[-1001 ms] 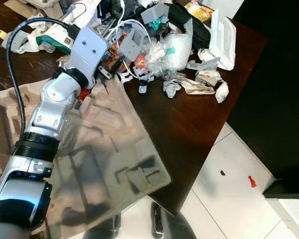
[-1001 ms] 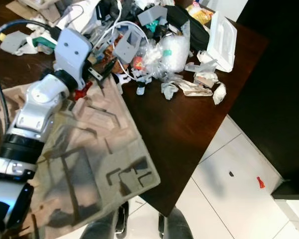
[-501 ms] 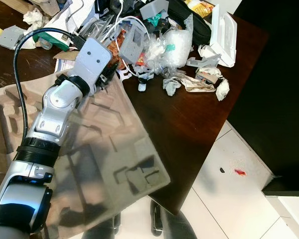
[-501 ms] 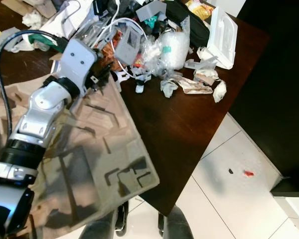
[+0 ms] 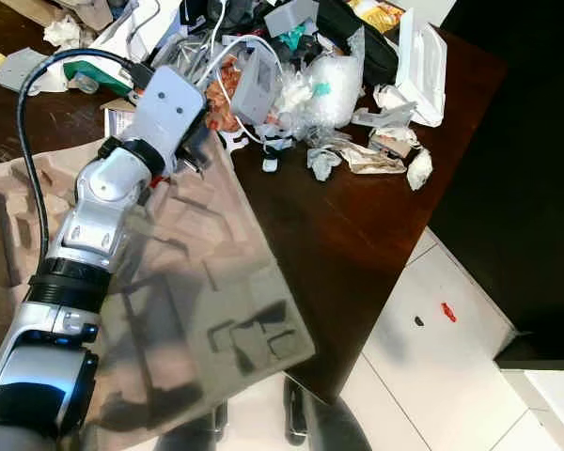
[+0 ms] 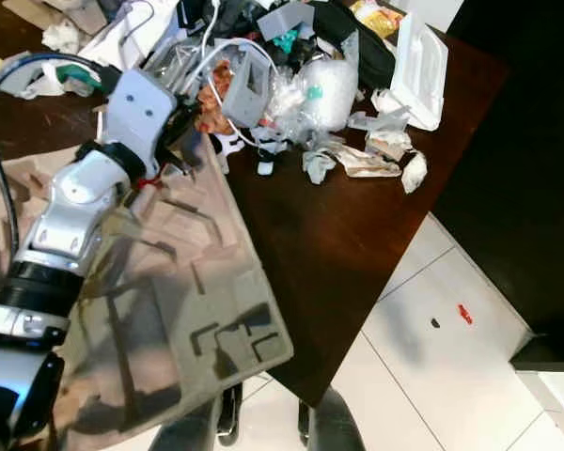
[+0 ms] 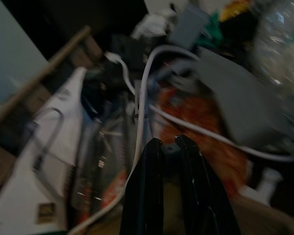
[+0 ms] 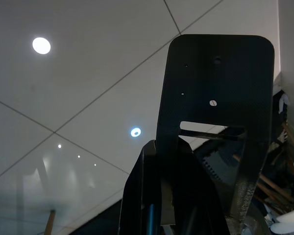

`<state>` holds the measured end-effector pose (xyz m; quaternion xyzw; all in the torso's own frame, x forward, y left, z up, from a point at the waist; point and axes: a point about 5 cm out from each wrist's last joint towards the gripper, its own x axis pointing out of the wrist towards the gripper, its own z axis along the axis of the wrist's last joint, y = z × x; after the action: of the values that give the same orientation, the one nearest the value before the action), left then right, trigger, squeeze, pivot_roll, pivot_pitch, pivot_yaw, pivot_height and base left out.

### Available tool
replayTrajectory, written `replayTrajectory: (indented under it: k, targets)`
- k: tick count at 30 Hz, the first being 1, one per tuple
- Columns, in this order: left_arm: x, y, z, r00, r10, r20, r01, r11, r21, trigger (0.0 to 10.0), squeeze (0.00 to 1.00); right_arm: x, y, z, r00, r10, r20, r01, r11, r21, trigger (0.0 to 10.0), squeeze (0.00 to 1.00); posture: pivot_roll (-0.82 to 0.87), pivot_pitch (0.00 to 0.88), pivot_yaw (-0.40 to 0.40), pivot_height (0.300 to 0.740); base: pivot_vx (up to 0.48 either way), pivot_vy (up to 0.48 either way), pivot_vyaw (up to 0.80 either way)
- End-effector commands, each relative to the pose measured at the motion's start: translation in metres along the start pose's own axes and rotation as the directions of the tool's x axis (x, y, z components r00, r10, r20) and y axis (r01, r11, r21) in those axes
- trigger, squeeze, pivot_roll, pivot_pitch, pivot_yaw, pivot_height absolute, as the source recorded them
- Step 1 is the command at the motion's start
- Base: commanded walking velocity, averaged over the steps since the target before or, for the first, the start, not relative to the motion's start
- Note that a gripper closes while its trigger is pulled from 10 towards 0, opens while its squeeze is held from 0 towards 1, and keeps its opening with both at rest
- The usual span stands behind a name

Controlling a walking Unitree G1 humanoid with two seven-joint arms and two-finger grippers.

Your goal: Picking trash to rubbish bin

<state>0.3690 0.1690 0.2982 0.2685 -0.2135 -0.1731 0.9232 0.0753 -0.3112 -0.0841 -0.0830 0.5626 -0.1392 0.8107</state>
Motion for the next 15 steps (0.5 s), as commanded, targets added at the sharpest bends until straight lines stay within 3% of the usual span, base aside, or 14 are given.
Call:
replayTrajectory:
  k: [1, 7, 12, 15]
  targets:
    - [-0.003, 0.017, 0.005, 0.999, 0.052, 0.013, -0.052, 0.998, 0.036, 0.0, 0.0, -0.002, 0.004, -0.016, 0.998, 0.002, -0.06, -0.002, 1.0, 0.008, 10.0, 0.0, 0.01, 0.402, -0.073, 0.74, 0.0, 0.0, 0.0]
    - [-0.004, 0.035, 0.019, 0.99, 0.125, 0.069, -0.128, 0.991, 0.037, 0.0, 0.0, 0.0, 0.009, -0.012, 0.999, 0.009, -0.052, -0.009, 1.0, 0.014, 10.0, 0.0, 0.02, 0.386, -0.068, 0.74, 0.0, 0.0, 0.0]
    - [-0.008, 0.063, 0.035, 0.965, 0.228, 0.129, -0.237, 0.969, 0.063, 0.0, 0.0, 0.001, 0.018, -0.008, 0.998, 0.022, -0.051, -0.021, 1.0, 0.021, 10.0, 0.0, 0.06, 0.354, -0.051, 0.74, 0.0, 0.0, 0.0]
    - [-0.009, 0.072, 0.042, 0.954, 0.254, 0.156, -0.264, 0.964, 0.045, 0.0, 0.0, 0.001, 0.021, -0.008, 0.998, 0.027, -0.053, -0.026, 0.999, 0.024, 10.0, 0.0, 0.06, 0.342, -0.045, 0.74, 0.0, 0.0, 0.0]
